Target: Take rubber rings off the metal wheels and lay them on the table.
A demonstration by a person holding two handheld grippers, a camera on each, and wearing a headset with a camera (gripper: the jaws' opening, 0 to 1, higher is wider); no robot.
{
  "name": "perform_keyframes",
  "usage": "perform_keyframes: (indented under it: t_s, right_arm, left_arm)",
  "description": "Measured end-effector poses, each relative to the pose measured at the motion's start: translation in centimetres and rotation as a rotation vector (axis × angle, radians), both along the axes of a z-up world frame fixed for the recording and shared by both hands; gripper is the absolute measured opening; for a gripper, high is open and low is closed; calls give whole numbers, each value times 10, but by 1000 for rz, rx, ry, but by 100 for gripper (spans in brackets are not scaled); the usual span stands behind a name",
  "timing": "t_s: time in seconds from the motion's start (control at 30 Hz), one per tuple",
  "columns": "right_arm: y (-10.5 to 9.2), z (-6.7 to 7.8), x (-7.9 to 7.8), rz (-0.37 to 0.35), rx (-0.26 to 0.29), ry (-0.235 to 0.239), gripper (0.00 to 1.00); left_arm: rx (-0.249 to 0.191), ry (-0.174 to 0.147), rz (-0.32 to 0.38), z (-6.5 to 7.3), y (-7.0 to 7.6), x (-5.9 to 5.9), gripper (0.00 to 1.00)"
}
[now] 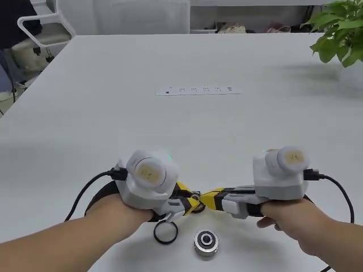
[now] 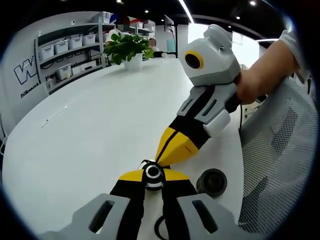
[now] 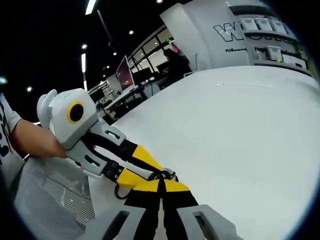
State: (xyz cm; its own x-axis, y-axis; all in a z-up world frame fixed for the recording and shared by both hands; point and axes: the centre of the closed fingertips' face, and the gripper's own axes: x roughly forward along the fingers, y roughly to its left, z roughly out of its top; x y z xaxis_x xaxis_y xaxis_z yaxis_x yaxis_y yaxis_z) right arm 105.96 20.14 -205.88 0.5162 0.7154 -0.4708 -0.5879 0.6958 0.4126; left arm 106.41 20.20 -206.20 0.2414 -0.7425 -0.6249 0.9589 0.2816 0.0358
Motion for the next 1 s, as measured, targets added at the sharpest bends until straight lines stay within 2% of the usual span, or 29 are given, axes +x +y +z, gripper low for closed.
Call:
perform_keyframes:
  t_s: [0.07, 0.1, 0.3, 0.6, 1.0]
  right_arm:
    - [4, 3, -1, 9, 25, 5, 0]
    - [7, 9, -1, 25, 42, -24, 0]
    - [7, 8, -2, 30, 34, -23, 0]
    - [0, 0, -2, 22, -9, -23, 0]
    - [-3, -2, -1, 15, -14, -13, 0]
  left_arm:
    - [0, 0, -1, 0, 0, 0, 7]
    - [-1, -2, -1, 0, 0, 0, 7]
    - [-2, -1, -2, 1, 0, 0, 7]
    - [0, -4, -8, 1, 0, -1, 7]
    - [-4, -6, -21, 1, 0, -1, 7]
